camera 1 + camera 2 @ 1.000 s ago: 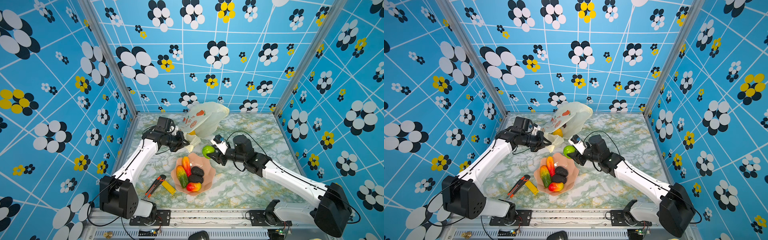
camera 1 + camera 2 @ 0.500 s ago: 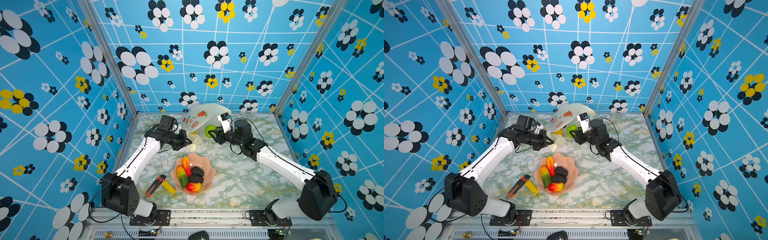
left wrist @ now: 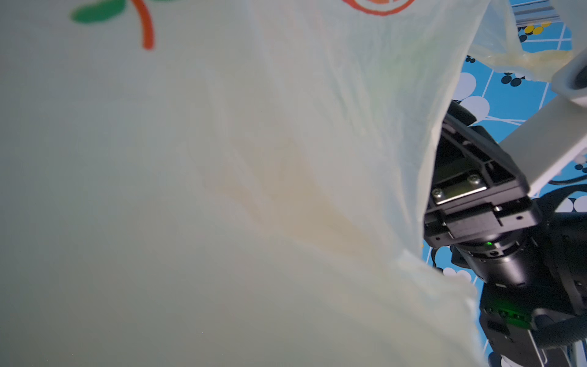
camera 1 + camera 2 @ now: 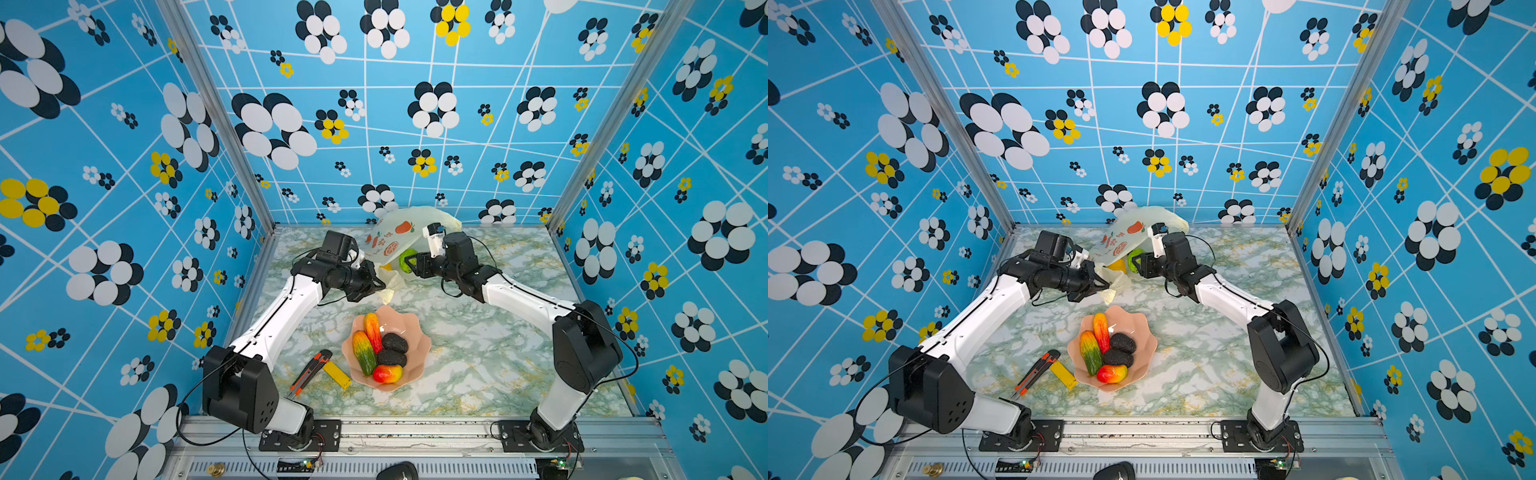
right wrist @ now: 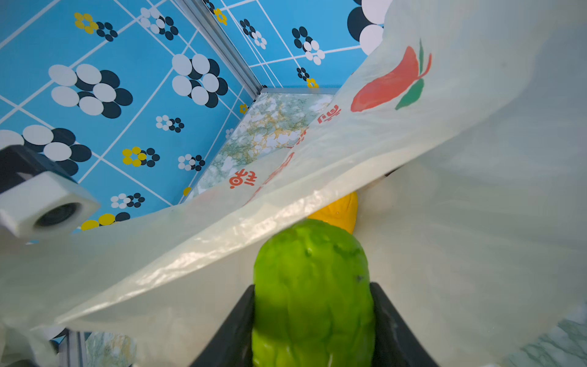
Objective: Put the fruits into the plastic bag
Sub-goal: 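Lower the green fruit into the bag and open the right gripper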
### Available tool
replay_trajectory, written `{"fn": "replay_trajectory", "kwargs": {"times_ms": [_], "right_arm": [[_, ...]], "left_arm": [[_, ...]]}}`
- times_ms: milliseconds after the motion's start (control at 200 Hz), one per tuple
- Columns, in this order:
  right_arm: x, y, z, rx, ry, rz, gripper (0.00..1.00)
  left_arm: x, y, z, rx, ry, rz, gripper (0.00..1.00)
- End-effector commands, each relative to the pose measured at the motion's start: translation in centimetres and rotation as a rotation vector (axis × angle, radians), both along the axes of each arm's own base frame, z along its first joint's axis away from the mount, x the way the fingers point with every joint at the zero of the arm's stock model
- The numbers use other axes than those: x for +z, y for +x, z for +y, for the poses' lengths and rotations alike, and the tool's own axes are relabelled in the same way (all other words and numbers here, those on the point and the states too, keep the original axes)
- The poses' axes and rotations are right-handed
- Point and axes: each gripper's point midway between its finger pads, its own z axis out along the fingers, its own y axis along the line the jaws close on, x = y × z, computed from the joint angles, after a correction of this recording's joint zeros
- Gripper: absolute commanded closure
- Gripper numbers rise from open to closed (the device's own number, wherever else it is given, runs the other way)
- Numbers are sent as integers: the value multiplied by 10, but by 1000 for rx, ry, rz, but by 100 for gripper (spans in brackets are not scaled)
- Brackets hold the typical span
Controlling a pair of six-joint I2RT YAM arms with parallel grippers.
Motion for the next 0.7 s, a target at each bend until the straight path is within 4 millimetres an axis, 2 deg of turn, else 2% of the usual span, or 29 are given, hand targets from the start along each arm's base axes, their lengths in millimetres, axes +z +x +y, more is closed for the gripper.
{"fn": "replay_trajectory", "kwargs": {"times_ms": [0,295,465,525,625,670,680,695], "right_arm": [[6,4,9,22,53,5,66],[-22,13,31,49,42,117,65],[-32,23,43,43,44,190,58],[-32,26,46,41,55,203,53],[-26,31,51,38,74,203,39],[-27,31,51,40,75,206,37],[-15,35,54,44,89,182,37],[-10,36,55,47,96,171,37]], "left_arm": [[2,-12,4,9,8,6,100],[-5,-28,8,25,5,15,100],[-6,-34,11,22,7,19,100],[-5,-34,12,19,8,17,100],[-2,-33,12,17,6,11,100],[-2,-33,13,16,6,13,100],[-2,-33,13,16,7,13,100],[-2,-33,13,17,6,11,100]]}}
